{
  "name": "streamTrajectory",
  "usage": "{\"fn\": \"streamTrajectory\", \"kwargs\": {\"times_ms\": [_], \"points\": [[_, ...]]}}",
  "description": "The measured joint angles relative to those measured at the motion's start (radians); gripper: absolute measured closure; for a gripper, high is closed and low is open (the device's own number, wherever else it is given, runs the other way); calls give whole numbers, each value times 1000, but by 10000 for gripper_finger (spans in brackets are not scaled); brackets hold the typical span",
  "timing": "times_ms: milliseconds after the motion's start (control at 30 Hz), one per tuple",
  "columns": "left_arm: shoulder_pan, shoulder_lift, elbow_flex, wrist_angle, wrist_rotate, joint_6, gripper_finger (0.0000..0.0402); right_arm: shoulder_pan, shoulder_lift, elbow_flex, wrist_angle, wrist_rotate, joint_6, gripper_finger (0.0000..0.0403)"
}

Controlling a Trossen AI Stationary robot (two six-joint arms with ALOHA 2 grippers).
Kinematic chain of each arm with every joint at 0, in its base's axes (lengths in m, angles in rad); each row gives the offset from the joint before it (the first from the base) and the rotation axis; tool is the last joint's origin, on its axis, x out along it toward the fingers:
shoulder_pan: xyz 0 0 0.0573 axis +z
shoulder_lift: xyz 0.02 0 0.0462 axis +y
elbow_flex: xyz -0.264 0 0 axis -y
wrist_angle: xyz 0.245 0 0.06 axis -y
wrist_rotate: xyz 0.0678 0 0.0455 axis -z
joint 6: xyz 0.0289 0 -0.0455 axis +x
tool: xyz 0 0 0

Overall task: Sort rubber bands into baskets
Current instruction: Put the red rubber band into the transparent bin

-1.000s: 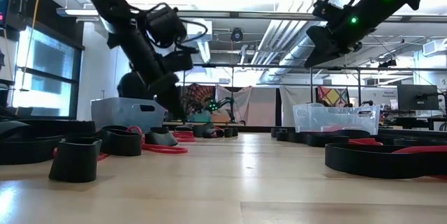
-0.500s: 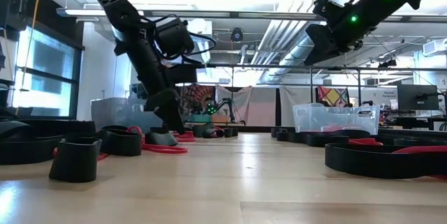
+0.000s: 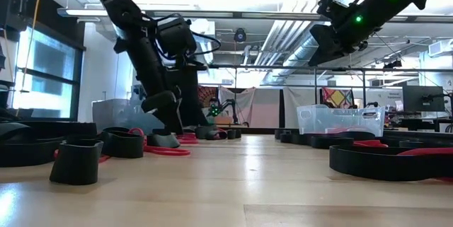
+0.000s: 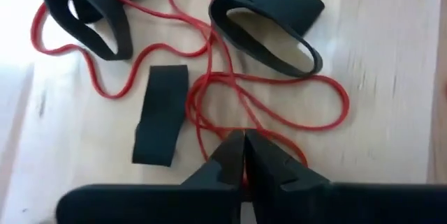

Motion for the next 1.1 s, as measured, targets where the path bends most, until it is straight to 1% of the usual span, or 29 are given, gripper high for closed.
{"fn": "streamTrajectory", "kwargs": {"times_ms": [67,233,367,467,667,767,933,1100], "points": [[-10,-13,0,-11,-20,0,396,0,0,0,0,0,0,403],[-34,-57,1,-23,-20,-9,401,0,0,0,-5,-8,0,403],[-44,-62,2,-33,-20,-17,398,0,0,0,-4,-11,1,403],[-44,-48,2,-39,-20,-17,379,0,0,0,-5,-12,3,403],[-43,-23,2,-37,-21,-9,329,0,0,0,-5,-23,3,403],[-39,-16,2,-27,-21,10,314,0,0,0,-7,-25,3,403],[-13,3,2,-24,-60,26,312,0,0,0,-7,-27,8,403],[1,8,2,-26,-36,45,325,0,0,0,-8,-33,8,403]]}}
